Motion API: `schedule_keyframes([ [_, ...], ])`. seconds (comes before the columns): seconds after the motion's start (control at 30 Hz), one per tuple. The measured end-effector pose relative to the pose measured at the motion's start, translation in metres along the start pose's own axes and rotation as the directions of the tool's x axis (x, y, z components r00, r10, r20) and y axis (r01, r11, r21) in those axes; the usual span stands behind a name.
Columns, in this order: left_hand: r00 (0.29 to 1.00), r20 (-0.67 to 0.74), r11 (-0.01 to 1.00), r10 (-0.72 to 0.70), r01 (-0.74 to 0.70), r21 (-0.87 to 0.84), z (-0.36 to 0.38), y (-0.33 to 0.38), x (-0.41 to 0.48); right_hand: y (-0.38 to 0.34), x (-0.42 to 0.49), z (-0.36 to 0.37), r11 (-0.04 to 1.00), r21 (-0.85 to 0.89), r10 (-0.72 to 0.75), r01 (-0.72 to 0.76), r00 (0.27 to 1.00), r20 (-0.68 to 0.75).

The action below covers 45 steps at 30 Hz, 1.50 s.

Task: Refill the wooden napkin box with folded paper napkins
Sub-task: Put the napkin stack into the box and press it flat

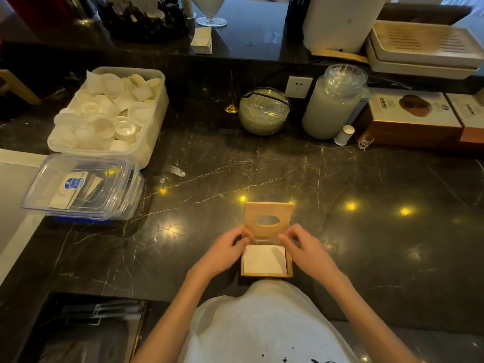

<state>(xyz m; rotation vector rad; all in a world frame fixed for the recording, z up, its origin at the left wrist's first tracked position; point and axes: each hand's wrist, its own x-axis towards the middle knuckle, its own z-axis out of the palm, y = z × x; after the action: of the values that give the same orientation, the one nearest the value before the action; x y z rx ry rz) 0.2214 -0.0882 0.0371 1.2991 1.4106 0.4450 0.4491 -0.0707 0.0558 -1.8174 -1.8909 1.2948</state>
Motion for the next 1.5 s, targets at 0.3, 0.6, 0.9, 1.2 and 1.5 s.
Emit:
schedule_keyframes([
  [0.3, 0.979, 0.121, 0.742, -0.162, 0.202, -0.64, 0.03, 0.0, -0.016, 0.002, -0.014, 0.02, 0.571, 0.774, 0.091, -0.272, 0.959, 0.269],
  [0.6, 0.989, 0.05, 0.79, -0.141, 0.143, -0.596, 0.018, 0.001, 0.024, -0.019, 0.02, -0.001, 0.615, 0.737, 0.067, -0.281, 0.95, 0.306],
  [0.9, 0.986, -0.012, 0.802, -0.167, 0.128, -0.584, -0.02, 0.018, 0.065, -0.05, 0.075, -0.006, 0.668, 0.699, 0.094, -0.256, 0.961, 0.262],
  [1.2, 0.979, -0.181, 0.808, -0.093, -0.032, -0.589, -0.036, 0.032, 0.074, -0.049, 0.089, -0.024, 0.731, 0.669, 0.098, -0.132, 0.991, 0.088],
  [1.5, 0.981, -0.193, 0.837, -0.008, -0.099, -0.539, -0.052, 0.065, 0.092, -0.073, 0.106, -0.033, 0.695, 0.718, -0.039, -0.031, 0.996, 0.081],
])
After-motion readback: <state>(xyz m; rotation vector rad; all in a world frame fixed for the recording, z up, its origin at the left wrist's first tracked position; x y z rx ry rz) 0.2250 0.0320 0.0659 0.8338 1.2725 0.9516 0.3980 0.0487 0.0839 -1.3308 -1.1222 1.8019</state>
